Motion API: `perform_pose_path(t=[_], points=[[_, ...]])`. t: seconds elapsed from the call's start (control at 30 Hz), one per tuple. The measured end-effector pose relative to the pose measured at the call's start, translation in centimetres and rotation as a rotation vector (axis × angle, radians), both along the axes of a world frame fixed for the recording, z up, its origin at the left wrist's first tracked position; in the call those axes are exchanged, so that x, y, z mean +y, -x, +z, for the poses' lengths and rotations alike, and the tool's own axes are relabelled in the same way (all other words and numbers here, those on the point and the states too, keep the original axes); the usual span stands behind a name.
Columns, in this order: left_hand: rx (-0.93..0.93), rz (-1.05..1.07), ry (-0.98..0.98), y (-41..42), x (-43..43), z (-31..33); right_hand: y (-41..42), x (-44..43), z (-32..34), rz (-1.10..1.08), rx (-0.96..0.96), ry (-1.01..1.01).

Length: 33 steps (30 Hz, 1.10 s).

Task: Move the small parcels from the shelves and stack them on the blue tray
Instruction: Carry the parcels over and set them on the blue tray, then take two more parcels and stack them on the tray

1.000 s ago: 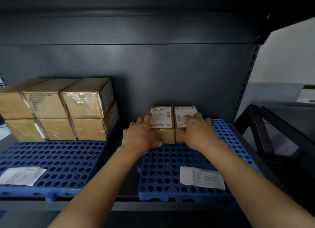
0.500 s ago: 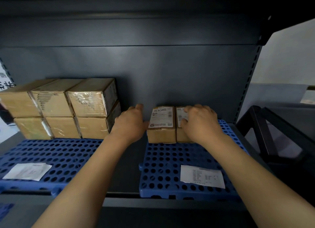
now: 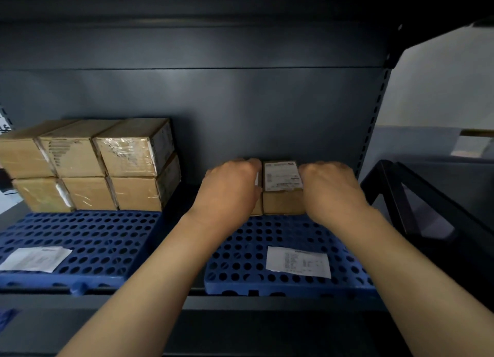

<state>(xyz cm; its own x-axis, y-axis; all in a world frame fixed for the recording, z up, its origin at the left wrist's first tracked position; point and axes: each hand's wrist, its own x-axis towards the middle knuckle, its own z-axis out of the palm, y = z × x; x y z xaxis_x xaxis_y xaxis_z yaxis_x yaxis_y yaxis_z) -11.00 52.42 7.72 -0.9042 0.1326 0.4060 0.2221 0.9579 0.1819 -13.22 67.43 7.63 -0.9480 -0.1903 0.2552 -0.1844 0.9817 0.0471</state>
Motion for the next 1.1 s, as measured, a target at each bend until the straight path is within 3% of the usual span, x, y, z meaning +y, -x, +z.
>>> perform_pose_path(t=[0.27, 0.4, 0.63, 0.87, 1.1], points=[[0.120, -0.217, 0.146, -2.4, 4.0, 0.7, -6.2, 3.0, 0.9, -0.313, -0.040, -0.097], [0.144, -0.436, 0.177, -4.7, 5.0, 0.2, -12.0, 3.0, -0.2, -0.460, 0.055, -0.090], [0.209, -0.846, 0.335, -11.5, 7.8, -1.9, -23.3, 3.5, -2.9, -0.793, -0.067, -0.098], [0.277, -1.312, 0.329, -23.9, 15.3, -2.8, -39.6, 5.8, -3.5, -1.255, -0.133, -0.093], [0.330, -1.706, 0.236, -40.5, 20.5, -2.3, -58.2, 6.9, -3.9, -1.637, -0.050, -0.048]])
